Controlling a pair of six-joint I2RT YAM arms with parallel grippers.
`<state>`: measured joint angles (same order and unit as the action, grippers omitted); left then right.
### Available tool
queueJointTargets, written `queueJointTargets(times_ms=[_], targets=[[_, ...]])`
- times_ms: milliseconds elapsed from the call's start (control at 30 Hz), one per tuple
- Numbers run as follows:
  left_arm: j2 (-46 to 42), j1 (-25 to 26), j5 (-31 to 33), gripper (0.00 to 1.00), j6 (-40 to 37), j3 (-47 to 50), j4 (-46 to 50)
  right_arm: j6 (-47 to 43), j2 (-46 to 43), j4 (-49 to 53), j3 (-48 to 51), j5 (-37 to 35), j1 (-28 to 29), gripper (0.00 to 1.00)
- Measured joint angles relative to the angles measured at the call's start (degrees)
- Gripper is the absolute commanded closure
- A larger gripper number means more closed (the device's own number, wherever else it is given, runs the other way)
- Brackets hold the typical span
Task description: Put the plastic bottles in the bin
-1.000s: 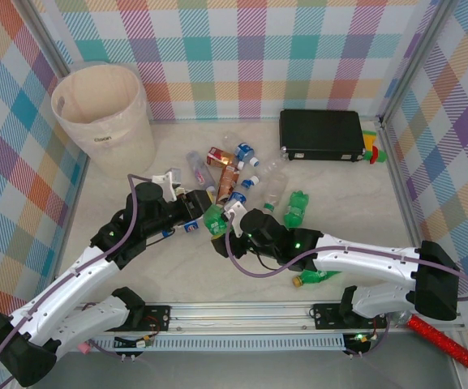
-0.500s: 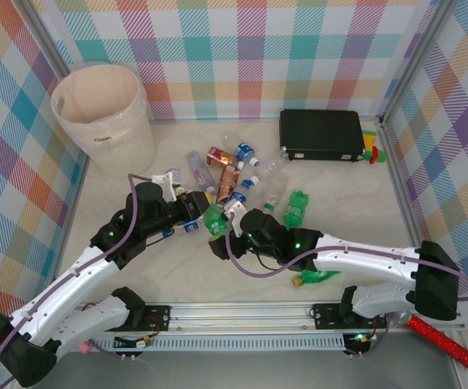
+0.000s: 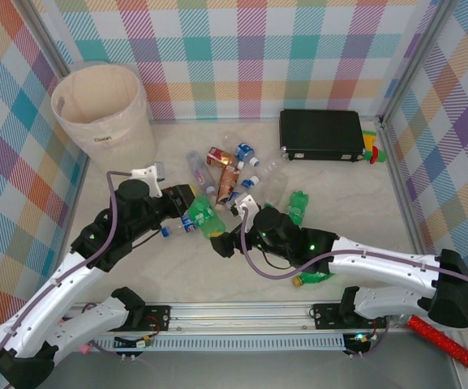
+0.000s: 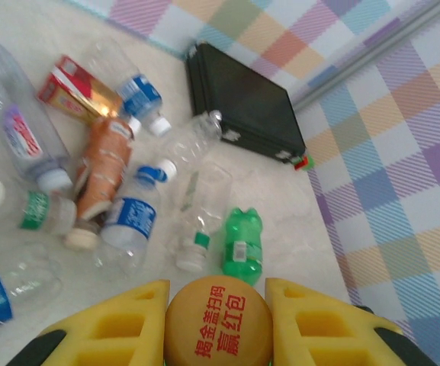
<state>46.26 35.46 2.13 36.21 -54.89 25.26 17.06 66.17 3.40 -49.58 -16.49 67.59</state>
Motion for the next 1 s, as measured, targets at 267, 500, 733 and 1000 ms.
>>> queueJointTargets(times_ms=[267,500,733,1000], targets=[[-0.7,0.0,14.6,0.94,-8.3,-7.5,7.0,-1.6,-0.6,-0.7,0.6,-1.5,0.0,0.01],[1.3,0.0,28.4,0.96,-16.3,-14.6,9.1,-4.6,-1.5,-2.8,1.4,-2.6,0.0,0.01],[7.2,-1.2,40.0,0.94,-27.5,-20.9,6.4,-8.5,-2.4,-6.6,3.5,-2.6,-0.1,0.01],[18.6,-16.2,38.9,0.94,-31.7,-34.6,1.9,-10.7,-5.9,-12.8,9.3,-2.5,-1.2,0.01]])
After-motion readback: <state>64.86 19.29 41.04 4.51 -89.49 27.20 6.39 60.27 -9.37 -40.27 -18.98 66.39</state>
